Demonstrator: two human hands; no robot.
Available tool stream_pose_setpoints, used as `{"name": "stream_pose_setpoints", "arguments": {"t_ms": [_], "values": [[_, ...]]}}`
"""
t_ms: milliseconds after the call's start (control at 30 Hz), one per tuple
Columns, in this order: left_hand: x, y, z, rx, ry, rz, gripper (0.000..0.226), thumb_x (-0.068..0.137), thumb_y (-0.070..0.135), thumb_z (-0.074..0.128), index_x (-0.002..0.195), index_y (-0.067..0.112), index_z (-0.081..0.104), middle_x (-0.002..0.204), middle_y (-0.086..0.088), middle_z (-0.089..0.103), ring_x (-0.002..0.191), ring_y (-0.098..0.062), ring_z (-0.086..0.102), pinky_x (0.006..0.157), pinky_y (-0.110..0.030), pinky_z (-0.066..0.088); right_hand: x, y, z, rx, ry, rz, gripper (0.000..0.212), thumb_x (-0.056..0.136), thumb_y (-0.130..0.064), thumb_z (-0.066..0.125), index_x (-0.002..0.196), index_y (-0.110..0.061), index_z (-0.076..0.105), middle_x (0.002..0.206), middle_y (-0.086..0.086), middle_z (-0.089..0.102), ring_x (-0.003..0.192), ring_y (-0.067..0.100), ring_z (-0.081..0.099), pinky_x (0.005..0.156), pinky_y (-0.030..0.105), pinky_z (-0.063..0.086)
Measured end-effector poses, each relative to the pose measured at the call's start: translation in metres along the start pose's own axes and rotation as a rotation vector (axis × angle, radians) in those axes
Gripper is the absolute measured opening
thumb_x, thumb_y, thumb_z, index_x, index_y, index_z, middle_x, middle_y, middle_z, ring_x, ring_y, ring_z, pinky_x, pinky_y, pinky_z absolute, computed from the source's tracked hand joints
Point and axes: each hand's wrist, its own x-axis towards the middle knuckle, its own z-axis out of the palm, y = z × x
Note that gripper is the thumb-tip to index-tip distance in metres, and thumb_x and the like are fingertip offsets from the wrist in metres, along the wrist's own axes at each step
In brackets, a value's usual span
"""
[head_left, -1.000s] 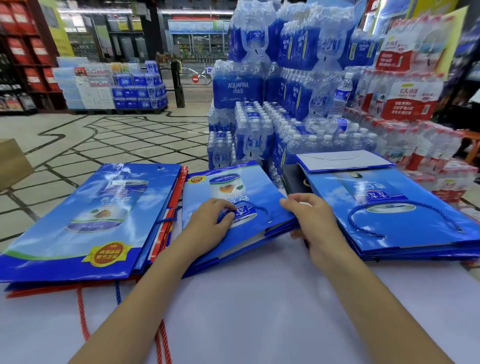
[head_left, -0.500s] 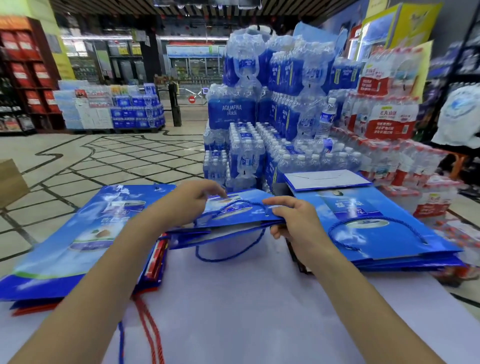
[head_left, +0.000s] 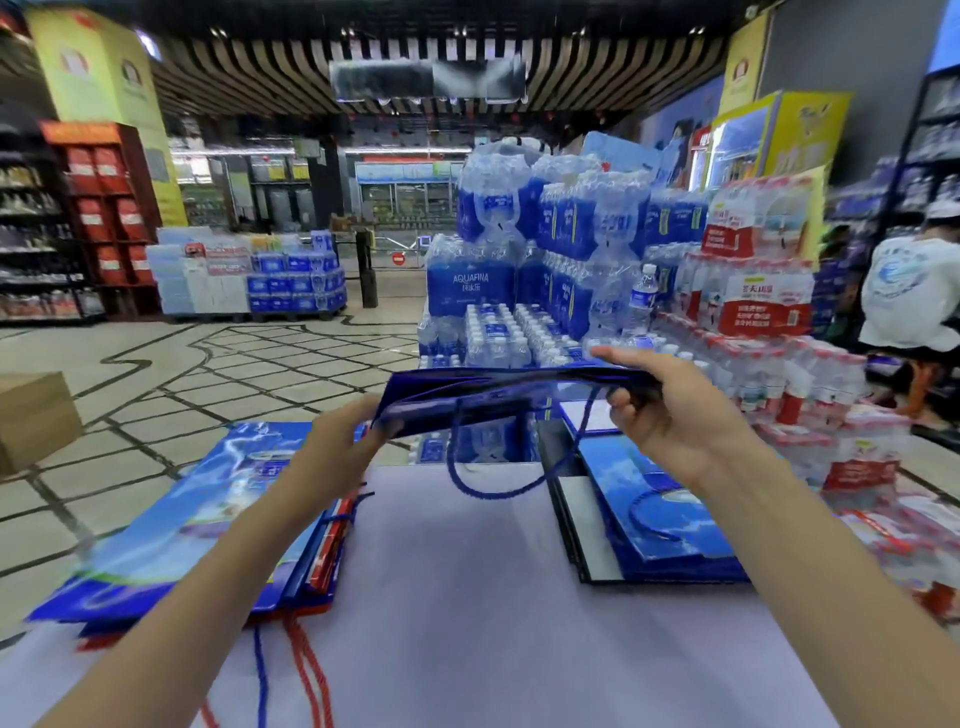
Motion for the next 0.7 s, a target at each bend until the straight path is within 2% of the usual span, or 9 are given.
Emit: {"name": "stream_pose_setpoints", "arguments": {"t_ms": [67, 133, 200, 233, 300, 367, 467, 567, 700], "values": [[0.002, 0.008, 0.001, -0.064, 0.106, -0.018, 0.012, 0.096, 0.015, 0.057, 0.102, 0.015, 0.068, 0.082, 0.009, 0.066, 0.074, 0.014, 0.058, 0.064, -0.003, 0.039, -0.002, -0.006, -0.004, -0.061, -0.083, -0.032, 0.042, 0.097, -0.046, 0.051, 0.113, -0.010, 0.065, 0.101, 0.014, 0.072, 0.058, 0.019, 0.063, 0.051, 0.026, 0.050], [0.004, 0.014, 0.000, -0.113, 0.180, -0.057, 0.007, 0.096, 0.016, 0.057, 0.097, 0.015, 0.064, 0.076, 0.000, 0.065, 0.068, 0.004, 0.058, 0.061, -0.010, 0.041, -0.002, -0.006, -0.007, -0.098, -0.090, -0.122, 0.054, 0.096, -0.060, 0.039, 0.119, -0.016, 0.060, 0.108, 0.014, 0.072, 0.078, 0.027, 0.069, 0.065, 0.034, 0.053], [0.006, 0.015, -0.002, -0.154, 0.210, -0.080, 0.008, 0.094, 0.026, 0.060, 0.096, 0.018, 0.062, 0.083, -0.006, 0.068, 0.074, -0.017, 0.063, 0.070, -0.029, 0.049, 0.002, 0.004, -0.011, -0.166, -0.021, -0.257, 0.044, 0.100, -0.052, 0.039, 0.125, -0.020, 0.056, 0.113, 0.011, 0.071, 0.093, 0.023, 0.067, 0.075, 0.033, 0.051], [0.006, 0.017, -0.003, -0.193, 0.203, -0.092, 0.014, 0.092, 0.032, 0.060, 0.097, 0.019, 0.063, 0.088, -0.006, 0.069, 0.078, -0.022, 0.064, 0.072, -0.038, 0.051, 0.006, 0.013, -0.014, -0.255, 0.007, -0.316, 0.038, 0.099, -0.044, 0.047, 0.128, -0.021, 0.055, 0.117, 0.009, 0.069, 0.098, 0.019, 0.065, 0.080, 0.032, 0.049], [0.006, 0.023, -0.005, -0.298, 0.178, -0.095, 0.011, 0.091, 0.031, 0.058, 0.098, 0.024, 0.063, 0.094, -0.004, 0.071, 0.082, -0.019, 0.066, 0.076, -0.044, 0.054, 0.013, 0.033, -0.027, -0.485, -0.004, -0.336, 0.048, 0.089, -0.027, 0.068, 0.133, -0.027, 0.049, 0.125, 0.002, 0.062, 0.110, 0.011, 0.059, 0.085, 0.026, 0.045], [0.006, 0.033, -0.006, -0.393, 0.190, -0.090, 0.006, 0.096, 0.020, 0.059, 0.097, 0.025, 0.063, 0.094, 0.000, 0.072, 0.082, -0.014, 0.067, 0.075, -0.040, 0.056, 0.018, 0.055, -0.037, -0.663, -0.070, -0.219, 0.069, 0.084, -0.016, 0.076, 0.140, -0.031, 0.039, 0.128, -0.004, 0.055, 0.118, 0.008, 0.052, 0.086, 0.022, 0.045], [0.006, 0.048, -0.007, -0.622, 0.193, -0.132, 0.014, 0.098, 0.014, 0.052, 0.100, 0.023, 0.062, 0.094, 0.006, 0.074, 0.082, -0.011, 0.070, 0.070, -0.029, 0.058, 0.023, 0.075, -0.042, -0.676, -0.068, -0.128, 0.064, 0.081, -0.017, 0.078, 0.135, -0.026, 0.045, 0.117, -0.003, 0.065, 0.110, 0.013, 0.062, 0.093, 0.035, 0.052], [0.012, 0.060, -0.007, -0.747, 0.179, -0.225, 0.015, 0.098, 0.016, 0.053, 0.109, 0.021, 0.062, 0.098, 0.004, 0.074, 0.082, -0.013, 0.071, 0.062, -0.027, 0.058, 0.025, 0.070, -0.040, -0.527, 0.041, -0.229, 0.027, 0.085, -0.008, 0.073, 0.106, -0.021, 0.063, 0.101, 0.002, 0.073, 0.090, 0.018, 0.068, 0.077, 0.026, 0.055], [0.036, 0.085, 0.004, -0.853, 0.171, -0.328, 0.019, 0.096, 0.021, 0.058, 0.115, 0.018, 0.059, 0.099, -0.004, 0.075, 0.077, -0.018, 0.071, 0.056, -0.028, 0.056, 0.025, 0.040, -0.047, -0.464, 0.173, -0.348, 0.011, 0.090, -0.014, 0.068, 0.098, -0.021, 0.067, 0.096, -0.002, 0.073, 0.081, 0.012, 0.066, 0.074, 0.028, 0.055]]}}
